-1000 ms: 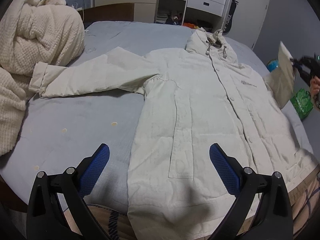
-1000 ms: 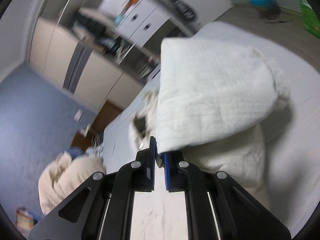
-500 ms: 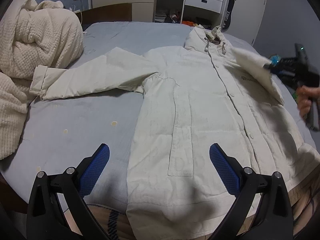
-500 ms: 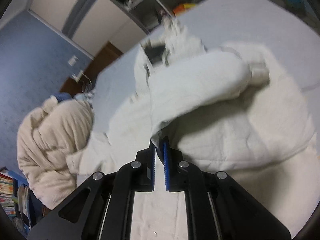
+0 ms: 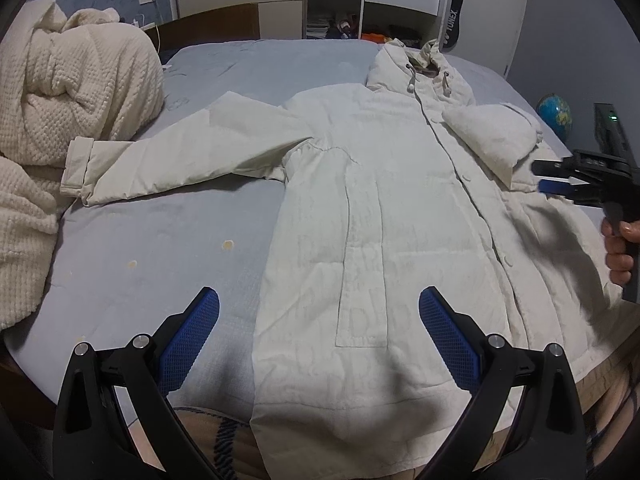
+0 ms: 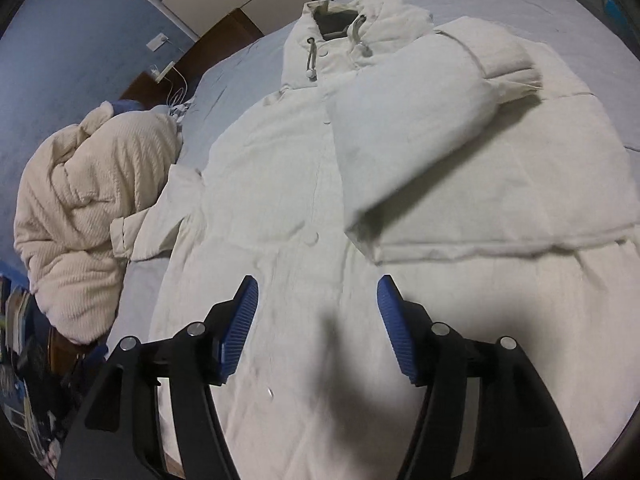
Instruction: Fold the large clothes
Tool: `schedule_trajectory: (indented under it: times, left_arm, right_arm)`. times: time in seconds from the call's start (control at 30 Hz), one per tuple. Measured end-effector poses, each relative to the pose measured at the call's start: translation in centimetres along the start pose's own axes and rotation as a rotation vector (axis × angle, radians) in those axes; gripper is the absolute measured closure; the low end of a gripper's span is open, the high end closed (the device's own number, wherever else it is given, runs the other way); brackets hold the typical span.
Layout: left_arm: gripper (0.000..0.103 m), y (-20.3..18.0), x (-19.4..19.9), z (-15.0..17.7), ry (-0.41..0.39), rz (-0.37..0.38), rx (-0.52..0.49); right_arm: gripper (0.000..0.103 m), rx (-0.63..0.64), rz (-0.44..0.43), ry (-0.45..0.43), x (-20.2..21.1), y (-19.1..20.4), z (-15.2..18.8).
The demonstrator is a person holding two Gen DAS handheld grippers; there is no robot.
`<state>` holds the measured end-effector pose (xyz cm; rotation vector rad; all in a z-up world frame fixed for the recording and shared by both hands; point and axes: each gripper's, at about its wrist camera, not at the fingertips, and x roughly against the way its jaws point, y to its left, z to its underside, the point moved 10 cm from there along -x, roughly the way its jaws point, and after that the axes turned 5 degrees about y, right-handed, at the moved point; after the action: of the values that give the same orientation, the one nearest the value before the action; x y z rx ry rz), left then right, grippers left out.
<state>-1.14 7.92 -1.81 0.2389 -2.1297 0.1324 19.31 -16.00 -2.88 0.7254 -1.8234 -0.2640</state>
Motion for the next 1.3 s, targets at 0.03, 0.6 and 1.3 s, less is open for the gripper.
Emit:
schedule_trajectory:
  times: [0.03,0.6,1.3]
  left_arm:
    - [0.007,-0.1,-0.1,0.1,0.009,-0.012,-0.008]
    - [0.007,-12.2,-2.0,-5.2,0.042,0.067,-0.220]
    - [0.037,-31.1,-15.2,-17.0,0.056,-0.029,-0.564]
  right_arm:
    - [0.043,0.001,0.009,-0.002,0.5,-0.5,0.5]
    - [0.026,0.047,0.455,0.024,6.9,-12.1,4.7]
    - [0.024,-0.022,0.464,-0.136,9.2,-14.0,5.4]
